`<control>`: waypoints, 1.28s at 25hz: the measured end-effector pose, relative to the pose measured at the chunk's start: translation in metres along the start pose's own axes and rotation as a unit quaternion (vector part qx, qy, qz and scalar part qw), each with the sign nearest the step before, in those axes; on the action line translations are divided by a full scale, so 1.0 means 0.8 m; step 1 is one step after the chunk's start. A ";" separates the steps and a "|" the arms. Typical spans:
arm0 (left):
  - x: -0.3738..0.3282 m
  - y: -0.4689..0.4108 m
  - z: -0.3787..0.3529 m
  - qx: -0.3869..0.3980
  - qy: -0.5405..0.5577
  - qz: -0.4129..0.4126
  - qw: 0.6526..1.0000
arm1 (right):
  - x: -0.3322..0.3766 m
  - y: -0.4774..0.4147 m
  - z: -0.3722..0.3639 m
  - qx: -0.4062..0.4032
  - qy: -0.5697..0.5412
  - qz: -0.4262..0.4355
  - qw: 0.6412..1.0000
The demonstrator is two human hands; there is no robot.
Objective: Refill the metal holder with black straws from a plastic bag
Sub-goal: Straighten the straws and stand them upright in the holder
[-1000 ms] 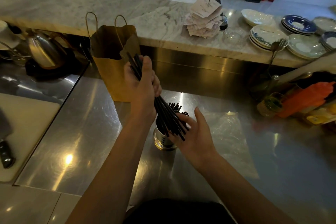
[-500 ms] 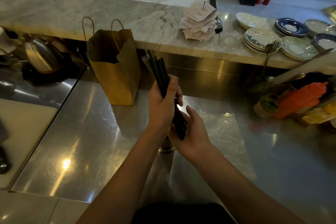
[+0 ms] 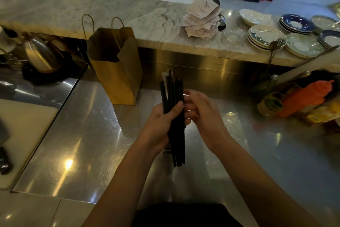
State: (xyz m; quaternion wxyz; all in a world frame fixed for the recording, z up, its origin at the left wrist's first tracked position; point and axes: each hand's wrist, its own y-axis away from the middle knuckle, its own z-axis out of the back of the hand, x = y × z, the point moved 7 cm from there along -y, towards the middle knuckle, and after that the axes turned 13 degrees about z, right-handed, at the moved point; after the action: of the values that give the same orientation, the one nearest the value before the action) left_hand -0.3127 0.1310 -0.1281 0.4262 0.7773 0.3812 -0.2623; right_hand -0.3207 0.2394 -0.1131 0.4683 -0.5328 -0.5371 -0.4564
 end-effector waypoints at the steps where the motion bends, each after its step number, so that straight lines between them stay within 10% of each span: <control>1: 0.009 0.002 -0.002 0.014 -0.014 0.018 1.000 | 0.004 -0.003 -0.002 0.027 0.045 0.010 0.999; 32: 0.056 0.024 -0.004 0.116 -0.058 0.050 0.990 | 0.022 0.011 0.028 0.016 0.217 0.110 0.970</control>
State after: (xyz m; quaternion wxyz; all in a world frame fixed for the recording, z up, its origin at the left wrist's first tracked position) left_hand -0.2707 0.1439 -0.1504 0.3673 0.8229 0.2834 -0.3281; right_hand -0.3119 0.2643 -0.0990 0.6296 -0.4691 -0.3678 -0.4983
